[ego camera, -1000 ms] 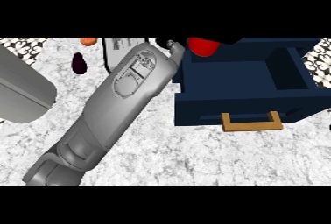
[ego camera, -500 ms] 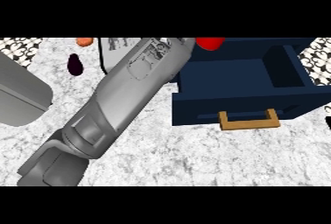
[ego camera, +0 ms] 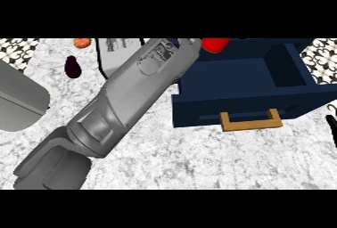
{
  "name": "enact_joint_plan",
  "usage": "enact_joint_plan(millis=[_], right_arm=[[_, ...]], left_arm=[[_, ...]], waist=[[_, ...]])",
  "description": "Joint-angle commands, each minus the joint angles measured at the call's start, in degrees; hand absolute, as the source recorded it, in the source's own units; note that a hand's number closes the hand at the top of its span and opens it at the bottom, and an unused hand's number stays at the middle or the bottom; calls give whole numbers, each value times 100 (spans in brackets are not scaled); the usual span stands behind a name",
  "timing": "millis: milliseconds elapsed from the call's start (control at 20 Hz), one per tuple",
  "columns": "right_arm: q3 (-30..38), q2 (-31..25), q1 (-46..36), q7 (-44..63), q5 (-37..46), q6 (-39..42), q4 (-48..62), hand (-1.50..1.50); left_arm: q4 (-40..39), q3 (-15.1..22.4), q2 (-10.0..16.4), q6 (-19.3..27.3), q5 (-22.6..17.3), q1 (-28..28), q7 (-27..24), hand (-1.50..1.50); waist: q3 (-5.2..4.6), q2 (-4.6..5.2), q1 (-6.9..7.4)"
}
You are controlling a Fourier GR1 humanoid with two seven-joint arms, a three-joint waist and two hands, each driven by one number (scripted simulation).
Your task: Pick up the can, place it into the drawer and close the drawer
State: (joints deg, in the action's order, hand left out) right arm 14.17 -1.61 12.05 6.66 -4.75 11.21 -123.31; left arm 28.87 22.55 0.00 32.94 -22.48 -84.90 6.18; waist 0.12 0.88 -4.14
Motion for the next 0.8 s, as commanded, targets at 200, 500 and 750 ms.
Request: enact_joint_plan(millis=[200, 500, 750], right_arm=[[27, -50, -331, 180, -23, -123, 20, -150], [58, -222, -508, 207, -98, -4, 93, -150], [2, -159, -516, 146, -67, -14, 181, -150]], left_arm=[[-409, 519, 0, 241, -343, 73, -511, 150], [-665, 879, 0, 384, -450, 290, -810, 150], [-894, 1041, 0, 400, -495, 49, -760, 150]], waist=[[1, 37, -104], [5, 85, -269], [7, 97, -272]])
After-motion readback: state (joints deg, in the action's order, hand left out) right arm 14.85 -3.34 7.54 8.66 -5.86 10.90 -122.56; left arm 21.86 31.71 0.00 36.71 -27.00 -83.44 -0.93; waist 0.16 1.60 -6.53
